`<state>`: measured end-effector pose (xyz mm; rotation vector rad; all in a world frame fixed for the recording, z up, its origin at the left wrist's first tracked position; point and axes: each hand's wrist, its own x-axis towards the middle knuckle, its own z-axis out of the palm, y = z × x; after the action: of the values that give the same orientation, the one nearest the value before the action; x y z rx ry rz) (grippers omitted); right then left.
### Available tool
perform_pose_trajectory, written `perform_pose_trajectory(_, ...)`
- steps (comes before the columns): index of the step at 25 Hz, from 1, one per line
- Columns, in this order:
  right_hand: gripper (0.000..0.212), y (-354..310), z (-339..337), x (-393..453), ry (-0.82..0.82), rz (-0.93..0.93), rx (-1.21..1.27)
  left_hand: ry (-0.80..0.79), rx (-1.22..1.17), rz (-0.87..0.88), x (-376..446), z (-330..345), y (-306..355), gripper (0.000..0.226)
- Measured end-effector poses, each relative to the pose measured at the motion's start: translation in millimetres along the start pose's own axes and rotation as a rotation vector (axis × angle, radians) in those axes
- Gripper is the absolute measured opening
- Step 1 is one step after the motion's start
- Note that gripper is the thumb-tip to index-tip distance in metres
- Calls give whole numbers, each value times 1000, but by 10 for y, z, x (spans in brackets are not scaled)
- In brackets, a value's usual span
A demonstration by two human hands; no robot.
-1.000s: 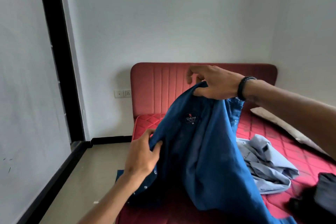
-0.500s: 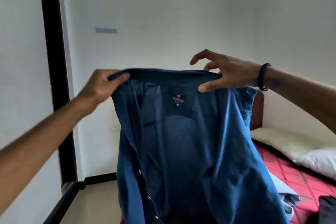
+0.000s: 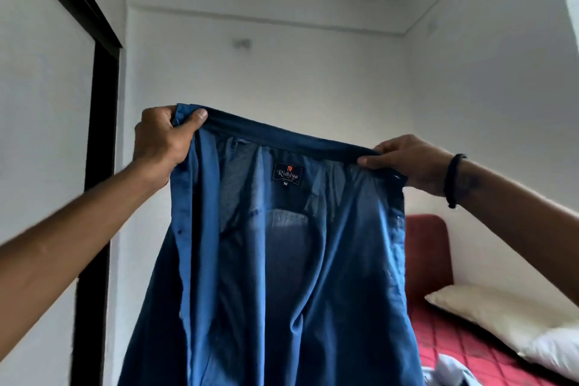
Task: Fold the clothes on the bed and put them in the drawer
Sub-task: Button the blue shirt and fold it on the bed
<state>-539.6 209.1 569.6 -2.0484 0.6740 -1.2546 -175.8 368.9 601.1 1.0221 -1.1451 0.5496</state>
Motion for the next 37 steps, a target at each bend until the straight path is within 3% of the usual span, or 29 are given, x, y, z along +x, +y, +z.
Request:
perform_pose_trajectory(2,12,-177,-171,-53,-152,138,114,-5,14,86,59,-129,157,27)
perform_pose_trajectory(6,17,-440,-324,-238,-381,249,-51,-26,-5,162,127,-375,442,21)
perform_pose_trajectory(8,34,-538,-386,-319,-364,211,105,9,-51,135,138,-503,546,12)
perform_pose_trajectory(11,83,-640,-467,-408,-315,110,379,-13,-180,37,134,-666,671,4)
perform_pose_trajectory(14,89,-901,-582,-418,-255,29,481,-76,-189,62,128,-839,924,8)
perform_pose_trajectory(17,110,-1396,-778,-465,-186,-43,510,-52,-222,110,361,-1095,1332,5)
perform_pose_trajectory(19,106,-1827,-920,-481,-149,-95,500,-17,-232,87,629,-1266,1598,6)
perform_pose_trajectory(23,82,-2630,-1082,-336,-71,-152,331,-14,-204,15,1159,-1439,1974,34)
perform_pose_trajectory(25,89,-2694,-1051,-185,-44,-108,225,-62,-143,-61,1336,-1440,1962,52)
perform_pose_trajectory(28,93,-2243,-815,200,-129,39,164,-316,2,-334,1269,-1213,1447,75)
perform_pose_trajectory(30,102,-1462,-519,492,-177,214,97,-428,82,-440,919,-917,727,54)
perform_pose_trajectory(31,96,-1006,-342,595,-154,296,60,-430,107,-476,663,-759,315,39)
perform_pose_trajectory(34,34,710,377,603,-23,471,3,-504,98,-708,-514,-257,-1104,24)
perform_pose_trajectory(37,16,2392,1080,291,-14,645,-40,-580,129,-911,-1877,132,-2271,17)
